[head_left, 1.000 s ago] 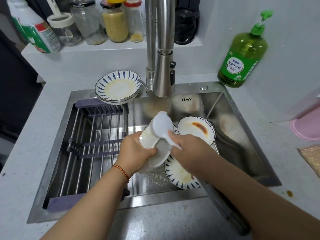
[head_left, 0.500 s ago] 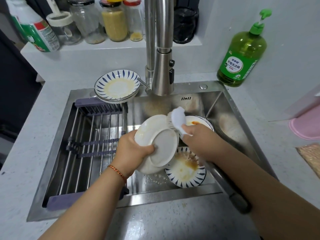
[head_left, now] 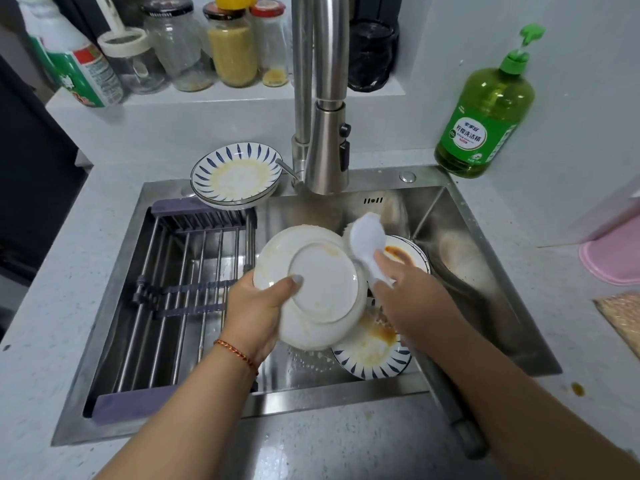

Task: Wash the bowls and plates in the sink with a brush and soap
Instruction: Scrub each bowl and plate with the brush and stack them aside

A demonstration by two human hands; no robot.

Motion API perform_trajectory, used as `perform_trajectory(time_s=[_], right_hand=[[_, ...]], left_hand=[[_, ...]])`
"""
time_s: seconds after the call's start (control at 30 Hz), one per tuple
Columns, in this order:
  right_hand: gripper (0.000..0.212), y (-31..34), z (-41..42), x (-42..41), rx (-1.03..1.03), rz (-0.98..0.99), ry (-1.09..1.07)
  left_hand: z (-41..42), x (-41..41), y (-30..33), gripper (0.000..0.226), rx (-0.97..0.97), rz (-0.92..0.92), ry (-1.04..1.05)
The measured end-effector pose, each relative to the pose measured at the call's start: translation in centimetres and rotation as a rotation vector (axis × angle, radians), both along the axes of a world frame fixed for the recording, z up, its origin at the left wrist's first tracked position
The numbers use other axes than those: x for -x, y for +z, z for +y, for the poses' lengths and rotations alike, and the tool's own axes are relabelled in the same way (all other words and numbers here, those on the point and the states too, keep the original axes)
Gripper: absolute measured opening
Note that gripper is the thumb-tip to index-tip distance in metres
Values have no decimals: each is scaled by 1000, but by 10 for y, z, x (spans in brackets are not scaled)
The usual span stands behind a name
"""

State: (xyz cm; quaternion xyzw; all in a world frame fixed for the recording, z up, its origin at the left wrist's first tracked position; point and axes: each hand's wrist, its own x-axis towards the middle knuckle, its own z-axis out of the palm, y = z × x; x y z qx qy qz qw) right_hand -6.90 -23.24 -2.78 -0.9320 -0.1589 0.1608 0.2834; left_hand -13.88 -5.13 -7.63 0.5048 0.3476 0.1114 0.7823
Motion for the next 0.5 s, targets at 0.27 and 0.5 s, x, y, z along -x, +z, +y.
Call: perform_trajectory(time_s=[0.27, 0.5], right_hand=[[56, -15, 5, 26, 196, 102, 192], [56, -6, 20, 17, 160, 10, 239]], left_hand=[[5, -3, -4, 31, 10, 2, 20], [-4, -3, -7, 31, 28, -33, -64]])
